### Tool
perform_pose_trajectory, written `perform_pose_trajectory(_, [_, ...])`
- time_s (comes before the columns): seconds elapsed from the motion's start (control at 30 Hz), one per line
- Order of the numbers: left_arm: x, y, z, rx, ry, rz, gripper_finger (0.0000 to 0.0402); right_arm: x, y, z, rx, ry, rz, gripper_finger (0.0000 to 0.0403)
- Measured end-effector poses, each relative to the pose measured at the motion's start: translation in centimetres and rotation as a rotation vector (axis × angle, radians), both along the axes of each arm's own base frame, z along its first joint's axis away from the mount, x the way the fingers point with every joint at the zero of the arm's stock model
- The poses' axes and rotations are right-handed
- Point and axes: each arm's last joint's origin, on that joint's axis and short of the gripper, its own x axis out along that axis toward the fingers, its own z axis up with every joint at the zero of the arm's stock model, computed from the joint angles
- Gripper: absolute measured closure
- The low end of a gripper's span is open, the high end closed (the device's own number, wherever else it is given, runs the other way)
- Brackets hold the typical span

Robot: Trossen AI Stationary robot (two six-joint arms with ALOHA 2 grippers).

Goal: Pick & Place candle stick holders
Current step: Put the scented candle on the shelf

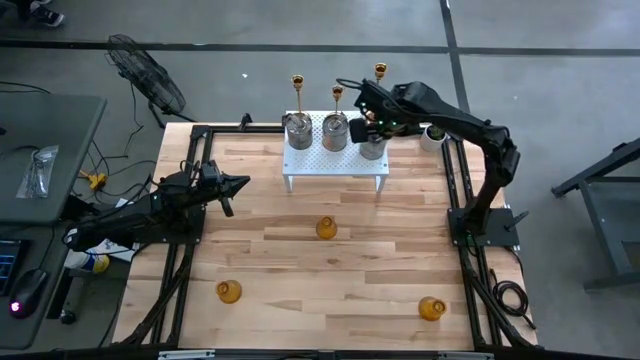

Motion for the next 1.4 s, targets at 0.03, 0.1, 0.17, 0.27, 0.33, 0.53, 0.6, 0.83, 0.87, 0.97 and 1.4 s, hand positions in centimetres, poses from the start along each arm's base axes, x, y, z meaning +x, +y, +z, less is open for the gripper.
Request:
perform_pose_trajectory(0.03, [0.0,0.0,0.0,0.000,0.000,0.000,0.0402,-0.2,0.1,0.2,-0.004,-0.006,0.000,0.0007])
perform_pose_trajectory(0.1, [0.0,0.0,0.0,0.000,0.000,0.000,0.0402,-0.4,0.2,0.6,-0.009,-0.015,0.000,0.0007])
perform_pose_trajectory(0.17, [0.0,0.0,0.0,0.000,0.000,0.000,0.0402,-0.6,0.4,0.8,-0.015,-0.023,0.000,0.0007])
perform_pose_trajectory(0.27, [0.0,0.0,0.0,0.000,0.000,-0.001,0.0402,-0.6,0.6,1.3,-0.033,-0.044,0.024,0.0007])
perform_pose_trajectory(0.33, [0.0,0.0,0.0,0.000,0.000,-0.001,0.0402,-0.6,0.8,1.6,-0.049,-0.067,0.040,0.0007])
perform_pose_trajectory(0.53, [0.0,0.0,0.0,0.000,0.000,-0.001,0.0402,-1.1,2.1,3.1,-0.135,-0.100,0.073,0.0007])
perform_pose_trajectory(0.6, [0.0,0.0,0.0,0.000,0.000,-0.001,0.0402,-1.7,3.0,3.7,-0.154,-0.096,0.085,0.0010])
perform_pose_trajectory(0.83, [0.0,0.0,0.0,0.000,0.000,-0.002,0.0402,-4.3,5.7,5.3,-0.178,-0.020,0.170,0.0069])
perform_pose_trajectory(0.87, [0.0,0.0,0.0,0.000,0.000,-0.002,0.0402,-4.7,6.0,5.4,-0.185,0.003,0.176,0.0083])
perform_pose_trajectory(0.97, [0.0,0.0,0.0,0.000,0.000,-0.002,0.0402,-5.9,6.8,5.4,-0.203,0.030,0.213,0.0130])
perform_pose_trajectory(1.4, [0.0,0.0,0.0,0.000,0.000,-0.002,0.0402,-10.2,8.8,-1.7,-0.280,-0.107,0.295,0.0387])
